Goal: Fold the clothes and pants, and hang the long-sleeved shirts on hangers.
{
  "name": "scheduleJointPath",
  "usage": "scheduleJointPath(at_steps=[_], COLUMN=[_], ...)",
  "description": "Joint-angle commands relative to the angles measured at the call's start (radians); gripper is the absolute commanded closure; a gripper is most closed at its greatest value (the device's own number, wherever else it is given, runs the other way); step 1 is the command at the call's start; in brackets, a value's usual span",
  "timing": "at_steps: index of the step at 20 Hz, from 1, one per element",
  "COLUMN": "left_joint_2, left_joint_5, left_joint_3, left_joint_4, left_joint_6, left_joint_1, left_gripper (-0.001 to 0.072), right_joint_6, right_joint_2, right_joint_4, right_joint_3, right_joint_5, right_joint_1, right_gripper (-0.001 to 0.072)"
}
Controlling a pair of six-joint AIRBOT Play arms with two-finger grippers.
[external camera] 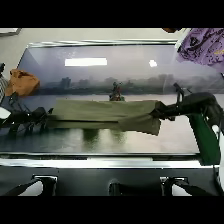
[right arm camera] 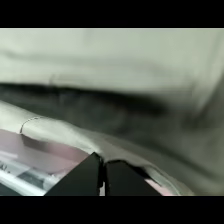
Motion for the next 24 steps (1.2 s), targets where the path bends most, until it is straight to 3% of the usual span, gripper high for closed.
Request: scheduleJointPath(at_steps=[1,9,15,16,18,21,24], left_joint_2=[-0.162,-0.446,-0.525,-0.524,-0.52,-0.508,-0.478], left_joint_5=[0.041,0.033,0.033,0.033,0.019,-0.073,-0.189], left_joint_3=[0.124,0.401,0.446,0.446,0.465,0.554,0.642], left_joint_4=[-0.001,0.001,0.002,0.002,0.003,0.007,0.045], left_joint_6=[0.018,0.055,0.051,0.051,0.05,0.051,0.05], left_joint_1=[-0.04,-0.106,-0.114,-0.116,-0.115,-0.095,-0.06], left_gripper=[0.0696,0.0695,0.0691,0.0653,0.0394,0.0384,0.0384], right_joint_6=[-0.024,-0.026,-0.025,-0.016,0.033,0.01,-0.054], right_joint_2=[-0.171,-0.389,-0.455,-0.457,-0.444,-0.391,-0.322], right_joint_4=[0.001,0.002,-0.002,0.001,0.0,-0.001,-0.05], right_joint_3=[0.145,0.324,0.325,0.325,0.33,0.381,0.384], right_joint_5=[0.032,0.114,0.154,0.153,0.114,-0.054,-0.158], right_joint_1=[0.002,0.002,0.034,0.034,0.013,-0.079,-0.222], right_gripper=[0.0684,0.0684,0.0662,0.0573,0.036,0.0237,0.019])
